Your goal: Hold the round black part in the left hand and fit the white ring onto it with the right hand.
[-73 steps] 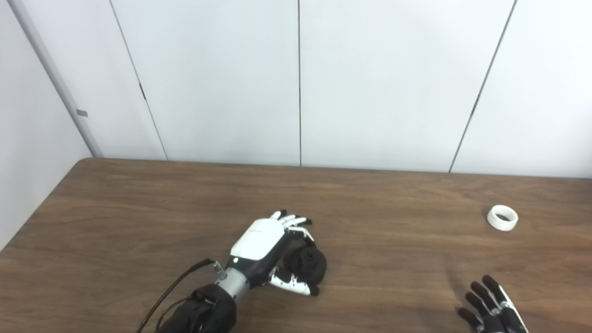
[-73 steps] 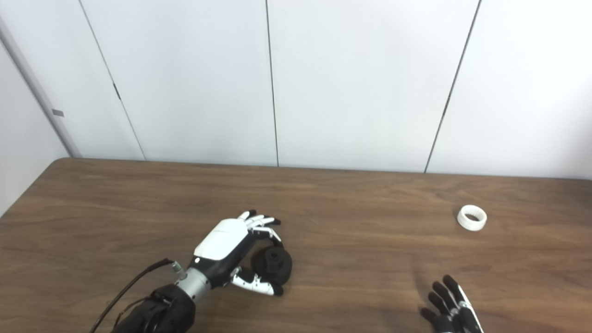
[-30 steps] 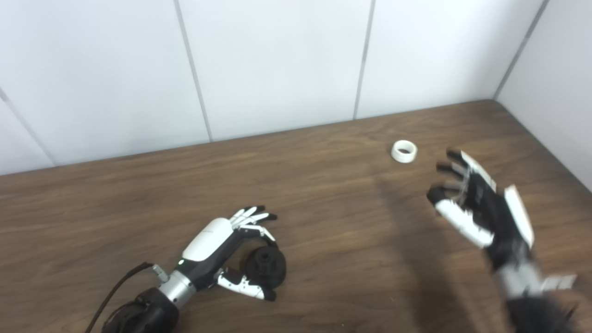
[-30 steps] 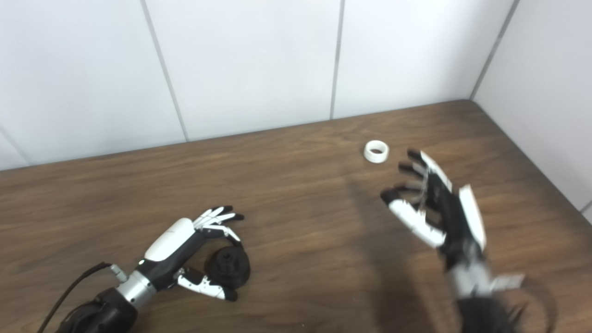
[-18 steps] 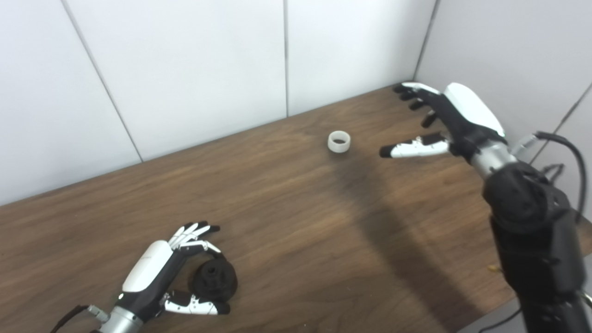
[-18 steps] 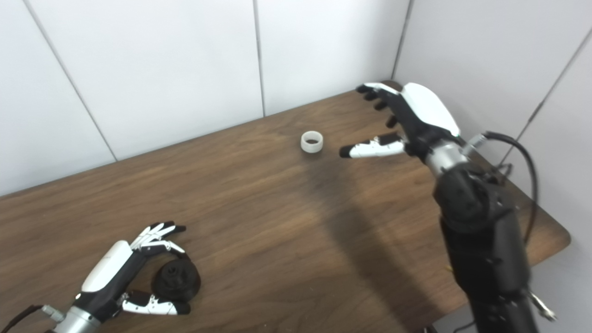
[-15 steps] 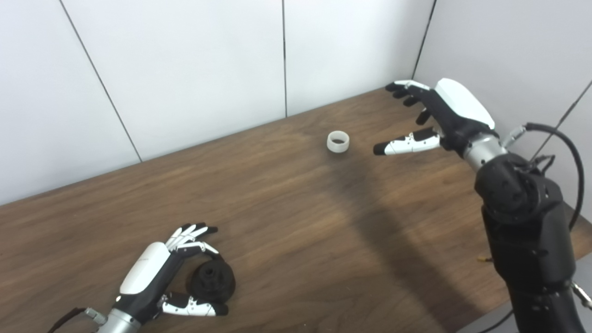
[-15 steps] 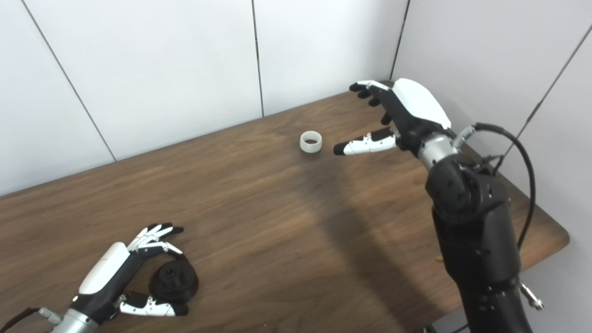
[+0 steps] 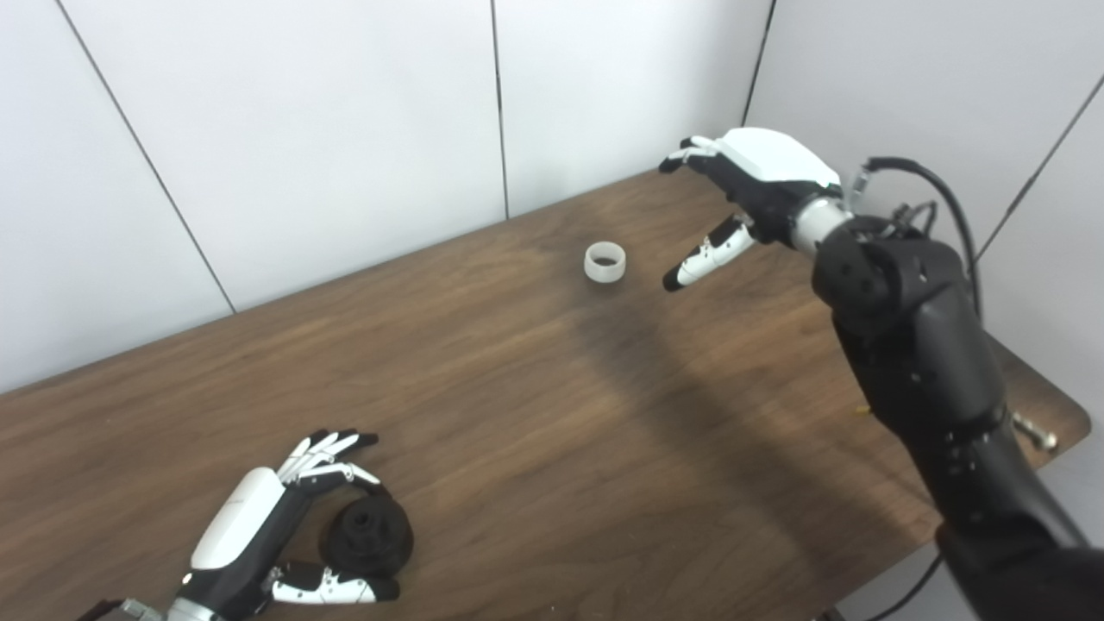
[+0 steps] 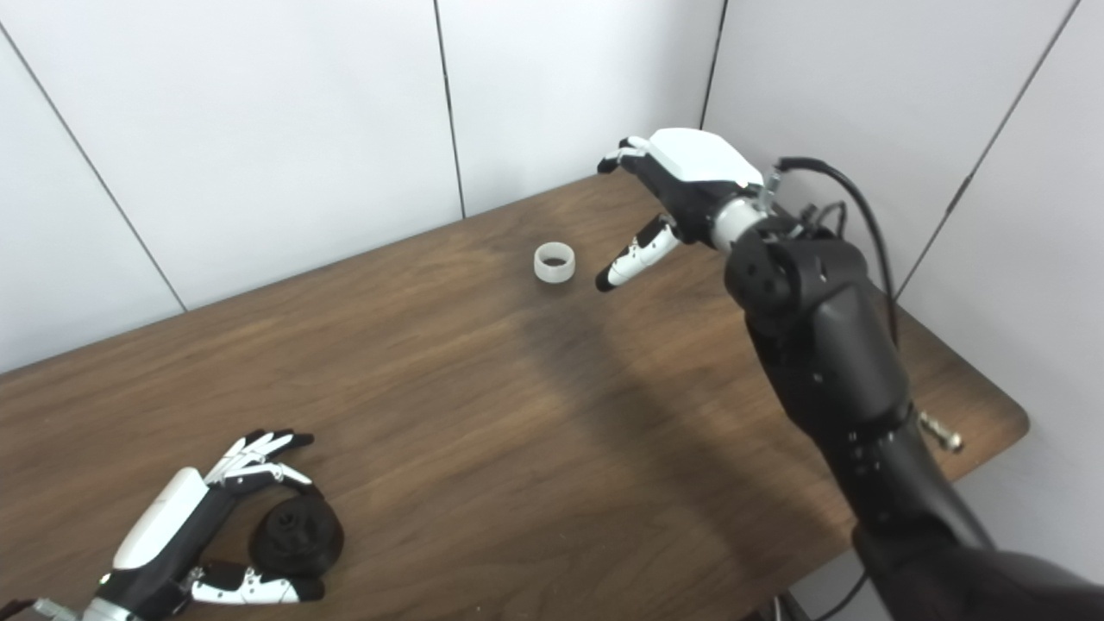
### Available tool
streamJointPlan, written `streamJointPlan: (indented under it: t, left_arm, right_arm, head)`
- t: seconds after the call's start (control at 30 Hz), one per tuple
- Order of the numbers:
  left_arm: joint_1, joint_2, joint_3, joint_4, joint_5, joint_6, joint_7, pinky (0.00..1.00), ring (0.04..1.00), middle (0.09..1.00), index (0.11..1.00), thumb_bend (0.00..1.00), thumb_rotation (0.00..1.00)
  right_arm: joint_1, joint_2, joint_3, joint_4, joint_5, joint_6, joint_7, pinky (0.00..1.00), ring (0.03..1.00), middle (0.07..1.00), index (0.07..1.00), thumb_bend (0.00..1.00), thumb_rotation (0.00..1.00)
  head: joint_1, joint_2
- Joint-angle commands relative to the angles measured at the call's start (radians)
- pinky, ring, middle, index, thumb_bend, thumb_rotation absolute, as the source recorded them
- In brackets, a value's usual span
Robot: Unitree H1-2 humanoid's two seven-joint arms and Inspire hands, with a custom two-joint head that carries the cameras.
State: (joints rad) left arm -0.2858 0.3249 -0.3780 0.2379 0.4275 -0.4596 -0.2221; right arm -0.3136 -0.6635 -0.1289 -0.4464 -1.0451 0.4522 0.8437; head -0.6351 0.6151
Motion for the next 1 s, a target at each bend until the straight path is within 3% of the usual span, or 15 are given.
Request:
streamJointPlan:
  t: [0.0,0.2,0.47,0.7,0.97]
  left_arm:
    - [-0.006,0.028,-0.003,-0.003,0.010,-0.002,-0.024,1.00,0.955,0.907,0.475,0.52,0.05]
    - [-0.004,0.028,-0.003,-0.009,0.005,-0.005,-0.027,1.00,0.952,0.902,0.476,0.52,0.04]
    - [0.000,0.025,-0.008,-0.003,0.002,-0.009,-0.019,1.00,0.954,0.903,0.476,0.52,0.04]
    - [0.002,0.023,-0.015,0.001,0.003,-0.010,-0.009,1.00,0.950,0.900,0.475,0.52,0.04]
    - [0.007,0.018,-0.019,0.003,0.002,-0.009,-0.003,1.00,0.946,0.899,0.475,0.52,0.04]
  right_arm:
    - [-0.048,-0.050,0.018,0.006,-0.023,-0.032,-0.029,0.78,0.991,0.970,0.829,0.91,0.32]
    - [-0.087,-0.076,0.076,0.111,-0.026,-0.089,-0.106,0.86,0.999,0.964,0.806,0.90,0.27]
    - [-0.148,-0.085,0.139,0.253,0.007,-0.163,-0.206,0.80,0.962,0.948,0.785,0.92,0.28]
    - [-0.241,-0.080,0.200,0.335,0.038,-0.123,-0.109,0.91,1.000,0.999,0.925,0.99,0.37]
    - [-0.315,-0.070,0.269,0.425,0.037,-0.097,-0.077,0.96,1.000,1.000,0.977,1.00,0.40]
  head:
    - [-0.002,0.009]
    - [0.004,0.018]
    - [0.017,0.009]
    - [0.034,-0.001]
    - [0.055,-0.009]
